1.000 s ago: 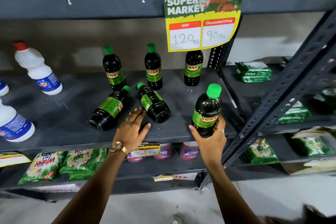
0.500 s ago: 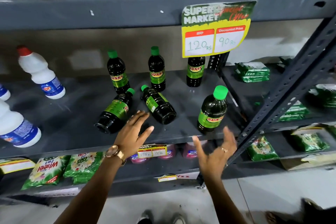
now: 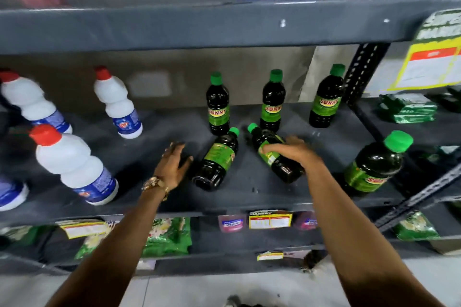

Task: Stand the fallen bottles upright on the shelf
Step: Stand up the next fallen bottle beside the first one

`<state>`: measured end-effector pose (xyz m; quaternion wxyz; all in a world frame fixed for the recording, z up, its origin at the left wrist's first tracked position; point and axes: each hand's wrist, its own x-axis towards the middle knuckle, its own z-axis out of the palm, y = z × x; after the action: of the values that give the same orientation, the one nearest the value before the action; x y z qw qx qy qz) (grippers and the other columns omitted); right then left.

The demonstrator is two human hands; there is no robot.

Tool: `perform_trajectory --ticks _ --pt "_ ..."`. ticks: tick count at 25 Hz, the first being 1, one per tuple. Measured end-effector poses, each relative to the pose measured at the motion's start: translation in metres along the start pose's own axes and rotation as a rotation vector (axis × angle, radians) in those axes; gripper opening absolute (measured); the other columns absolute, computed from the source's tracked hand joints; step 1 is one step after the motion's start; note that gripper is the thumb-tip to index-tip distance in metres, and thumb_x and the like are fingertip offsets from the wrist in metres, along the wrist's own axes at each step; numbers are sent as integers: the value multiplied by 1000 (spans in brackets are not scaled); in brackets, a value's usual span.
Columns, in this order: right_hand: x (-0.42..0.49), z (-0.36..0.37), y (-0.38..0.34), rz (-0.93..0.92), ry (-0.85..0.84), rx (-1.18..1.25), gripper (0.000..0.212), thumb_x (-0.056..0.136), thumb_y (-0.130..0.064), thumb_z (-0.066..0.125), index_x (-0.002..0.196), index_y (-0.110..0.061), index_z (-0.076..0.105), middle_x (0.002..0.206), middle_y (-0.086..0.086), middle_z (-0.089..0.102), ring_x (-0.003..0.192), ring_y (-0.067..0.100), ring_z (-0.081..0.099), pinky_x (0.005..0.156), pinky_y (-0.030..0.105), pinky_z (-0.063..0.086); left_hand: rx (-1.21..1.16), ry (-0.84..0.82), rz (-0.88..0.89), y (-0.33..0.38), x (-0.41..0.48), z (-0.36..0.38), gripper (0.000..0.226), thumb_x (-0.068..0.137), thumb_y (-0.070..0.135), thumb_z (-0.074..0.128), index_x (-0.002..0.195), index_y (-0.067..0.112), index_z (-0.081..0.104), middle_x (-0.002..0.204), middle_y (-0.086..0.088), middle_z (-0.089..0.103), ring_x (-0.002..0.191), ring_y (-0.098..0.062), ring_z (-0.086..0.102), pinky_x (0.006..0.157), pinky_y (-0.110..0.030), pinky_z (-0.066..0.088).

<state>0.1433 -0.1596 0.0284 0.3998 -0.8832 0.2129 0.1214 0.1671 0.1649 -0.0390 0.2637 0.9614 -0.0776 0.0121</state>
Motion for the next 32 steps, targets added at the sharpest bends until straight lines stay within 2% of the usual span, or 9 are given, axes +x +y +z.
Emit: perform_trajectory --ticks 3,6,11,15,18,20,24,28,32 --pt "-10 9 16 -81 144 41 63 62 -57 78 101 -10 63 101 10 66 89 26 62 73 31 48 184 -11 102 -1 0 11 76 85 54 18 140 4 29 152 -20 26 142 -33 16 116 -43 7" --pt "-21 24 22 -250 450 380 49 65 -37 86 97 -11 59 86 0 67 80 17 64 69 27 51 314 -20 130 0 1 13 88 76 60 -3 145 8 13 156 -13 12 145 -26 4 116 -40 -2" --pt "-15 44 16 -347 689 627 75 51 -31 94 110 -17 48 96 -7 67 88 12 67 82 25 53 330 -15 112 1 -5 16 88 76 60 -5 146 10 10 157 -10 10 145 -22 2 116 -37 -5" --pt "-14 55 22 -366 674 622 84 63 -15 88 133 -10 40 112 2 61 96 5 58 85 5 43 291 7 113 4 -5 19 87 77 61 -1 146 10 14 157 -11 14 145 -22 5 117 -38 -2" --pt "-15 63 46 -362 654 546 80 65 -25 82 136 -21 45 117 7 65 103 15 63 97 35 51 294 -9 137 7 -5 23 87 77 61 -1 146 9 14 157 -11 13 145 -22 4 117 -38 -2" --pt "-8 63 41 -366 690 515 83 57 -36 89 129 -25 48 120 7 63 111 22 61 98 43 50 297 0 139 4 -4 22 87 77 62 0 145 9 15 156 -11 14 145 -23 5 117 -38 -2" --pt "3 66 18 -357 658 417 93 47 -36 94 124 -9 48 123 7 48 119 26 47 103 37 40 280 19 116 -4 1 16 86 78 63 3 145 11 17 156 -11 17 145 -23 7 118 -40 1" --pt "1 66 32 -373 574 465 82 58 -21 90 128 -16 49 115 5 65 106 20 62 94 32 50 278 41 113 -2 1 17 83 80 61 6 144 11 20 155 -11 20 144 -24 10 118 -41 4" --pt "4 63 18 -372 640 453 84 51 -29 94 120 -7 51 115 6 55 109 19 53 96 32 47 274 45 116 -2 1 16 83 80 61 9 144 11 22 155 -12 22 144 -24 12 118 -41 6"
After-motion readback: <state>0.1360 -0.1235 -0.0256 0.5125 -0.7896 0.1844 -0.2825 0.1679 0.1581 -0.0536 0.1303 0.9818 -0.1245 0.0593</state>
